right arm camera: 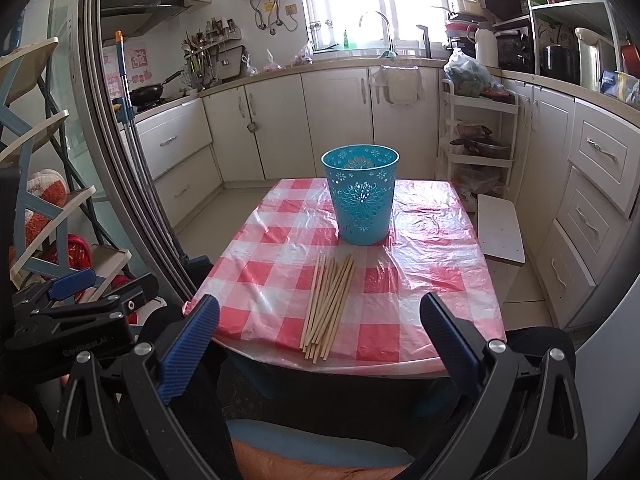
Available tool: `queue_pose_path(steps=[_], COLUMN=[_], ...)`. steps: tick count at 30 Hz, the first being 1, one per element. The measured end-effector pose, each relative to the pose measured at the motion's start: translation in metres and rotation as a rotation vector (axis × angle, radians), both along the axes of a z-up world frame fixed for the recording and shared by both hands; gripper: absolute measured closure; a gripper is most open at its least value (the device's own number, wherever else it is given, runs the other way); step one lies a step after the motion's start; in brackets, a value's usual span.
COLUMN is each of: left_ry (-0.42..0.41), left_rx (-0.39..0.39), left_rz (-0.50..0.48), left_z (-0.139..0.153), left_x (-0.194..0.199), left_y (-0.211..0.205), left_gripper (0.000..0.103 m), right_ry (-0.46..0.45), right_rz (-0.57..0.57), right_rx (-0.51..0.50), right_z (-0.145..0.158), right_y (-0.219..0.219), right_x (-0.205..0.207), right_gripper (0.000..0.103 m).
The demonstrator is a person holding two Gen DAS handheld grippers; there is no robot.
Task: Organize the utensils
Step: 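Move both grippers toward the wooden chopsticks beside the teal basket, then close the left gripper on one chopstick while the right gripper straddles another chopstick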
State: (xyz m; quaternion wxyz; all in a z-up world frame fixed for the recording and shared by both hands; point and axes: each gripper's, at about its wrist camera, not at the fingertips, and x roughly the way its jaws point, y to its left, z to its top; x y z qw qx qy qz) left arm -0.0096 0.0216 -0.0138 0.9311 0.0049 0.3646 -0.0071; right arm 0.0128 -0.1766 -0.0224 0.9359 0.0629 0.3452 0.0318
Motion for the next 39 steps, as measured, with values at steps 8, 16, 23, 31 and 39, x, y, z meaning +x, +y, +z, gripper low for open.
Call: queue_pose_path(steps=[8, 16, 23, 31, 39], left_ry=[0.064, 0.133, 0.184, 0.234, 0.263], left_rx=[0.059, 0.057, 0.036, 0.023, 0.025], left_rz=[-0.034, -0.045, -0.044, -0.026, -0.017], left_z=[-0.034, -0.078, -0.104, -0.124, -0.135], left_x=[0.049, 0.103, 0.132, 0.149, 0.158], left_y=[-0.004, -0.014, -0.021, -0.016, -0.015], left_gripper=[0.007, 0.007, 0.007, 0.007, 0.007], right_ry=[0.076, 0.195, 0.29, 0.345, 0.337], right_rz=[-0.013, -0.013, 0.013, 0.014, 0.062], right_rx=[-0.033, -0.034, -0.01, -0.021, -0.095], right_z=[-0.035, -0.094, -0.139, -0.169, -0.173], right_y=[-0.016, -0.029, -0.022, -0.018, -0.013], right_x=[0.048, 0.114, 0.163, 0.192, 0.197], right_gripper=[0.007, 0.036, 0.071, 0.08, 0.089])
